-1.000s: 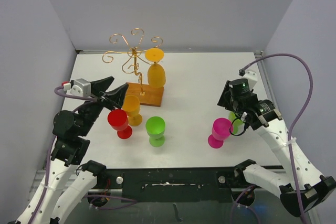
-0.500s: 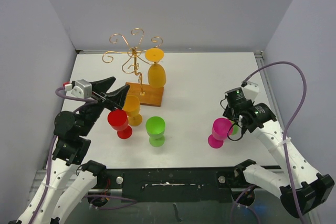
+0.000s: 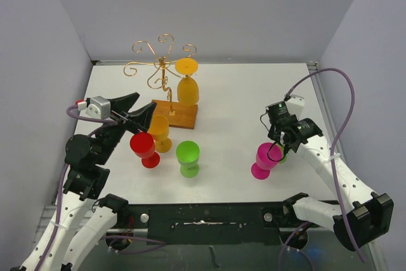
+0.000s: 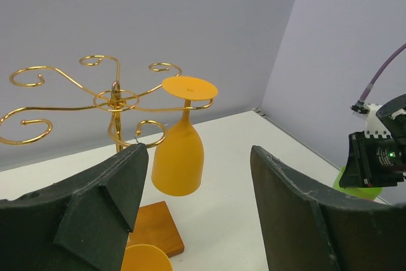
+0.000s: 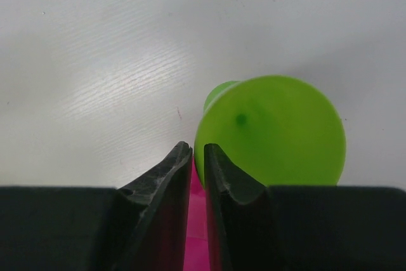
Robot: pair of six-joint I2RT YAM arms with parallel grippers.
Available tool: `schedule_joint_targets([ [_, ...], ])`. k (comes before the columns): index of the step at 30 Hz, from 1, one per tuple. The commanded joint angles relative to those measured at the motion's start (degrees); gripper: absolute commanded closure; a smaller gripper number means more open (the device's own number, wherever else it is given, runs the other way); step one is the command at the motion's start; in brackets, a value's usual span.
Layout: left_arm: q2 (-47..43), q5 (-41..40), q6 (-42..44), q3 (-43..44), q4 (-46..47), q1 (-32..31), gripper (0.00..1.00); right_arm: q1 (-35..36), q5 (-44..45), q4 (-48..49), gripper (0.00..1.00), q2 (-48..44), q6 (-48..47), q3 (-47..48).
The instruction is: Place the wine glass upside down on the wine glass rack
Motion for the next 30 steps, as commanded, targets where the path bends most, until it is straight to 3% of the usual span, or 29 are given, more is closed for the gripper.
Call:
schedule_joint_targets([
  [1,0.2,-0.9,-0.6,1.0,2.9,0.3,0.36,-0.9,2.0,3.5,0.87,-1.0,-1.5,-1.0],
  [5,1.1,-1.3,-1.1,2.3,1.9,0.3,0.36,-1.1,1.4,5.6,1.0,-1.8,-3.5,-1.1],
  [17,5.5,2.5,-9.1,9.7,1.8,0.3,0.36,-1.1,-6.4,19.7,1.0,-4.8,-13.6,12.7],
  [23,10.5,6.1,-15.9,16.2,0.3,0.3,0.36,-1.0,-15.7,35.5,1.0,-8.1,-14.4,14.2],
  [30,15.0,8.3,-28.7,18.7,4.3,0.2,0.36,-1.0,-26.2,58.6,1.0,-15.2,-10.3,6.2],
])
